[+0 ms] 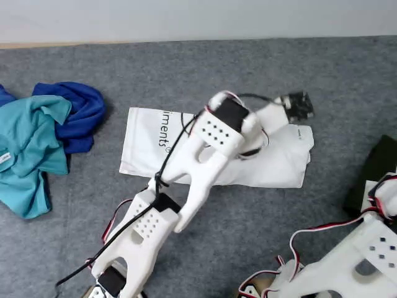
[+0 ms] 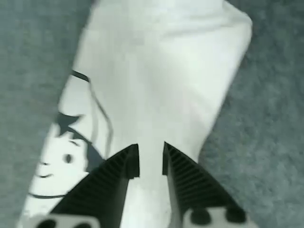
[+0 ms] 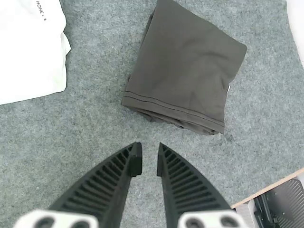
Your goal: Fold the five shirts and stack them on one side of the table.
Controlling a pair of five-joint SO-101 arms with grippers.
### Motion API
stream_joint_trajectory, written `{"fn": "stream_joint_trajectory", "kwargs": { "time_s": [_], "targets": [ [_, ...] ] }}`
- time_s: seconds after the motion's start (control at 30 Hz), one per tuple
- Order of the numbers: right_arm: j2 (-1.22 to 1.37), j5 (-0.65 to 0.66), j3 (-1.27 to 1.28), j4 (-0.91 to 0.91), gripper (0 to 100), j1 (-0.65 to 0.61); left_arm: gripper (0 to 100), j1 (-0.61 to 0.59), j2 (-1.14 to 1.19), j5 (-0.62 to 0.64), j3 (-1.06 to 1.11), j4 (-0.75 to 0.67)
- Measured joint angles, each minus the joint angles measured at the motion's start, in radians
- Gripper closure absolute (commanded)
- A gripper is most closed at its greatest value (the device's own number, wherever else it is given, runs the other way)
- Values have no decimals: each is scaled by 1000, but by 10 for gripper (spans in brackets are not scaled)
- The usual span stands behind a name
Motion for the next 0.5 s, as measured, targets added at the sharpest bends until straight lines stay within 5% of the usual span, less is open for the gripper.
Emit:
{"fn": "stream_joint_trajectory", "kwargs": {
  "time_s": [0.5],
  "targets": [
    [0, 0, 0, 0, 934, 0, 914, -43, 189, 5, 66, -115]
  ]
}}
